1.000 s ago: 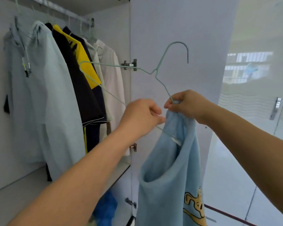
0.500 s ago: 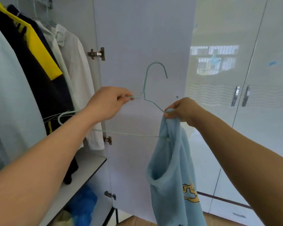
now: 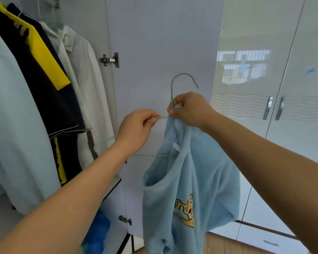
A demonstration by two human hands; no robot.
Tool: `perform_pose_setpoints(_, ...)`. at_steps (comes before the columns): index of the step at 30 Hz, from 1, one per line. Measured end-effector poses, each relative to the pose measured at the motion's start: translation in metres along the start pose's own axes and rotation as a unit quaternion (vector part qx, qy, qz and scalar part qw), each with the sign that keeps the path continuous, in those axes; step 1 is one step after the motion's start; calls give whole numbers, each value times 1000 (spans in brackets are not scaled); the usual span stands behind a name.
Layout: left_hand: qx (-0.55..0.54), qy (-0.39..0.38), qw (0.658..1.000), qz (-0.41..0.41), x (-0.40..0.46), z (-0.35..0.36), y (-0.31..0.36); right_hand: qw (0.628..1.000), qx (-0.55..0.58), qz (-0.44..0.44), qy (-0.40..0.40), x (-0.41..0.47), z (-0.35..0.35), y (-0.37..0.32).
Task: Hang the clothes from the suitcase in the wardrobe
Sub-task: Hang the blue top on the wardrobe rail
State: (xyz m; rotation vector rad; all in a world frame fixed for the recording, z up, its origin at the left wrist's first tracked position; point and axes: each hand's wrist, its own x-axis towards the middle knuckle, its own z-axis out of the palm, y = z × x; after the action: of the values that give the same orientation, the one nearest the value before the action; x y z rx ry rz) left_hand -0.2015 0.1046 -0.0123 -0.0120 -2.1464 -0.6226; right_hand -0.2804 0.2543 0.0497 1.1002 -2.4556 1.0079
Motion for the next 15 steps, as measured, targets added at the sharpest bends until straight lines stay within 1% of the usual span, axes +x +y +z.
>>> perform_pose_setpoints(1, 30, 46, 998, 21, -1, -1, 1, 1000, -10, -3, 23, 3, 2, 0)
perform_pose_setpoints(3, 97, 147, 982, 70, -7, -3, 5, 997, 2, 3, 78, 9, 3, 2)
perform_pose_setpoints(4, 115, 172, 974, 94, -12, -4, 7, 995, 28, 13, 98, 12, 2, 2)
perform_pose_setpoints(5, 108, 150, 976, 112, -19, -3, 7, 991, 69, 24, 112, 13, 0, 1)
perform_pose_setpoints(6, 76, 79, 988, 106, -25, 0, 5, 985, 115, 33, 121, 14, -3, -1)
perform_pose_setpoints(7, 33, -33, 997, 59, -31, 2, 3, 978, 158, 39, 128, 15, -6, -4)
perform_pose_setpoints(8, -7, -156, 988, -8, -37, 5, 0, 972, 189, 40, 136, 16, -8, -7)
perform_pose_setpoints(9, -20, -260, 963, -63, -42, 7, -6, 966, 210, 38, 143, 18, -11, -11)
perform_pose_setpoints(10, 1, -334, 938, -89, -45, 9, -14, 963, 224, 36, 148, 20, -14, -12)
perform_pose_setpoints(11, 42, -377, 921, -93, -49, 7, -22, 959, 235, 36, 152, 22, -18, -14)
perform_pose_setpoints(12, 94, -390, 913, -80, -50, 1, -31, 956, 246, 38, 156, 24, -21, -14)
perform_pose_setpoints(13, 138, -384, 911, -64, -51, -7, -42, 952, 260, 43, 158, 26, -25, -12)
perform_pose_setpoints(15, 196, -334, 921, -36, -45, -33, -59, 942, 301, 42, 143, 29, -29, -7)
